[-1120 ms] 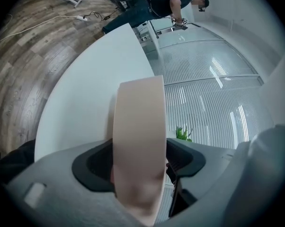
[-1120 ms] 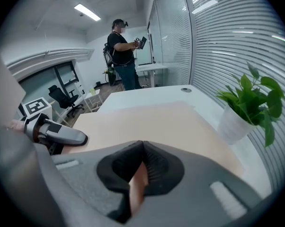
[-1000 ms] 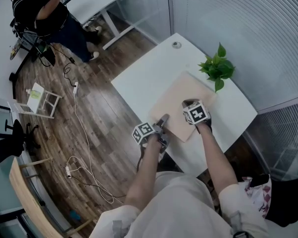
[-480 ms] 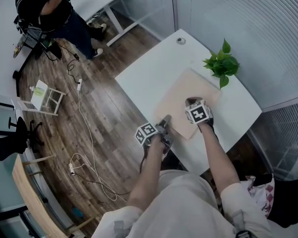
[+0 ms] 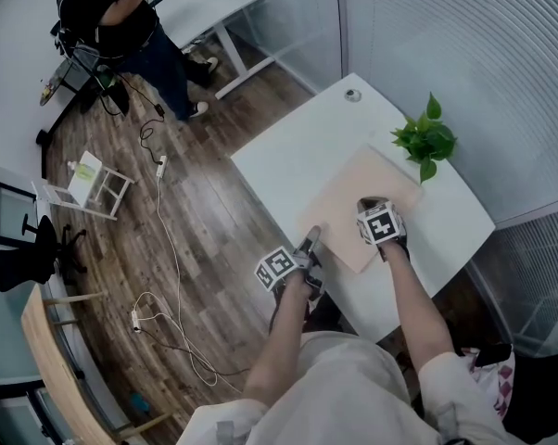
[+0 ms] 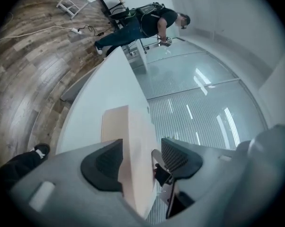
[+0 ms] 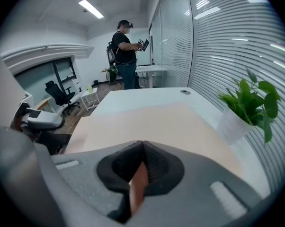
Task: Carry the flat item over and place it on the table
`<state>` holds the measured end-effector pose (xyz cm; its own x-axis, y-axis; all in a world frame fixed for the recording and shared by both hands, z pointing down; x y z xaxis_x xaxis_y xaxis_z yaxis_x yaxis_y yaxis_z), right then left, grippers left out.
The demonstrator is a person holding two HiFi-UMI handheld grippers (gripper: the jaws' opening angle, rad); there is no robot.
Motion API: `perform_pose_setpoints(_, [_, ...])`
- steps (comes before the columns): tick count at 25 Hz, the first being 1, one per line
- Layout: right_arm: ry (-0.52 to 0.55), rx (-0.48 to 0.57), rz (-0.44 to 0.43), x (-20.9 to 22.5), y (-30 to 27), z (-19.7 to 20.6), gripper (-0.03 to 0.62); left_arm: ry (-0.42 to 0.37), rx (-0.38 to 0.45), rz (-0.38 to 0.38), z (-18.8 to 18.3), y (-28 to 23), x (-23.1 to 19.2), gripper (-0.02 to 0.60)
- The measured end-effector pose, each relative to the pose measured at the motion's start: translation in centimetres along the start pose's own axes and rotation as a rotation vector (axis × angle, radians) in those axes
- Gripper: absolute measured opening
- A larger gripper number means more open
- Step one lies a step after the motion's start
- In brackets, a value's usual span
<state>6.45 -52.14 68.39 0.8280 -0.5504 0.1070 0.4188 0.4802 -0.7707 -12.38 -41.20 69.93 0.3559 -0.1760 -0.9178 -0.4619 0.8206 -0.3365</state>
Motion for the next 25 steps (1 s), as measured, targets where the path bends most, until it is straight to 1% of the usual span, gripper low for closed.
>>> perform_pose_setpoints(2, [0.008,0.029,-0.016,0.2,0.8,-0.4,0.002,-0.036,0.058,0.070,-1.2,0.8,1.3,0.265])
perform_pose_setpoints(4, [0.012,0.085,-0.013,0.0,2.0,-0.5,0.002,-0.095,0.107,0.121,-2.5,1.8,2.8,0.265])
perform_pose_setpoints(8, [-0.037,0.202,-0.001,-0.9,4.2,-0.4,0.002,-0.269,0.192,0.210,-5.3,3.8,6.0,0.265])
perform_pose_setpoints(11, [-0.088,0.249,-0.019,-1.6,5.9,0.2,0.002,-0.390,0.266,0.299,-7.0,5.5,8.9,0.265])
perform_pose_setpoints(13, [-0.124,0.277,-0.040,-1.9,7.1,0.6,0.002,-0.470,0.311,0.338,-8.0,6.7,11.1,0.265])
perform_pose_setpoints(16, [-0.203,0.325,-0.049,-2.0,9.3,1.6,0.002,-0.607,0.343,0.339,-8.8,8.7,13.6,0.267])
perform_pose_setpoints(18, [-0.245,0.353,-0.028,-2.0,10.9,2.2,0.002,-0.719,0.347,0.313,-9.1,10.1,15.0,0.267])
perform_pose_setpoints(21, [-0.226,0.361,-0.004,-2.5,12.3,3.0,0.002,-0.948,0.328,0.240,-9.0,11.5,16.8,0.265])
perform_pose_setpoints(22, [-0.220,0.364,0.000,-2.6,12.6,3.1,0.002,-1.013,0.318,0.224,-8.9,11.6,17.3,0.265])
perform_pose_setpoints(25, [-0.228,0.389,0.006,-2.9,13.9,3.6,0.002,-1.151,0.276,0.185,-7.8,11.9,17.8,0.265])
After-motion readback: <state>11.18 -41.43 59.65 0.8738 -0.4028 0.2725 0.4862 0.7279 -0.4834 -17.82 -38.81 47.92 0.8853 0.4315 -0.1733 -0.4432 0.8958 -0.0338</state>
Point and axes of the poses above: the fingertips, and each gripper's own axes: y backward along the fingers, x to its right, z out of its underside, the point moved 6 cm from there along y, backward along the fingers, and after that the axes turned 3 degrees about -y, right-handed, at the moved point
